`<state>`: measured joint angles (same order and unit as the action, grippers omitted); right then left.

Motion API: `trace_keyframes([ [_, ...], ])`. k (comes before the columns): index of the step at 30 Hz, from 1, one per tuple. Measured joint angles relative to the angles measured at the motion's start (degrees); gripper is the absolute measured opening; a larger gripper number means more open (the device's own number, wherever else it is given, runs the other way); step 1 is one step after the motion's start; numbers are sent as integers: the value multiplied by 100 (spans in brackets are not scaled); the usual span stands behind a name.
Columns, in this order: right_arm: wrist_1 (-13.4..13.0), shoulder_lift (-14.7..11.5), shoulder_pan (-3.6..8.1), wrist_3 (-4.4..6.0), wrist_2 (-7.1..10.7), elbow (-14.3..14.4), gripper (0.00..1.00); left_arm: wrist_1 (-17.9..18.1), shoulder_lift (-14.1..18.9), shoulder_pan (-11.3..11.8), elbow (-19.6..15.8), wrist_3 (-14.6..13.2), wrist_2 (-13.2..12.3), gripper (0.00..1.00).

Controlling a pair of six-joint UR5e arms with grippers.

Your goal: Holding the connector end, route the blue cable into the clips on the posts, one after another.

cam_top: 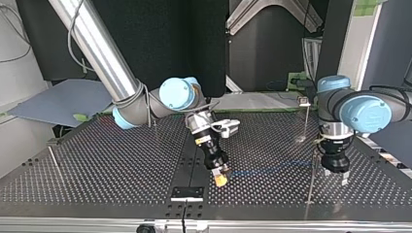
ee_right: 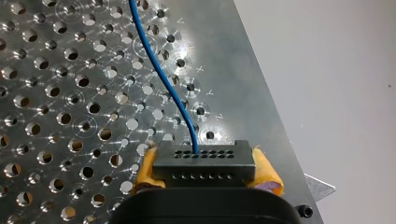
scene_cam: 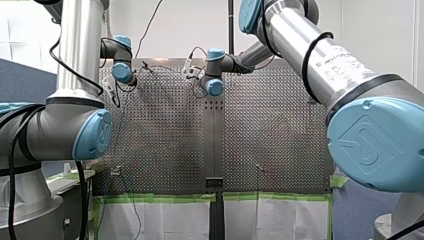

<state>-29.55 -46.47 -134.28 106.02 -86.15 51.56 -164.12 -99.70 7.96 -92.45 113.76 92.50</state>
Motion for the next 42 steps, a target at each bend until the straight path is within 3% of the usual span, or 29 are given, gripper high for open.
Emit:
trace_keyframes([
  [6,12,0,15,0,8,0,0,-342,125,-38,-160,-11,-195,99],
  [13,6,0,26,0,9,-1,0,-705,462,-53,-504,273,-433,99],
  [23,-7,1,34,3,10,-1,0,-1291,1050,-71,-906,191,-360,99],
  [30,0,1,57,5,45,-1,0,-1664,1423,-89,-979,215,-344,99],
  [42,23,1,111,100,69,0,0,-2284,2096,-311,-983,208,-630,99],
])
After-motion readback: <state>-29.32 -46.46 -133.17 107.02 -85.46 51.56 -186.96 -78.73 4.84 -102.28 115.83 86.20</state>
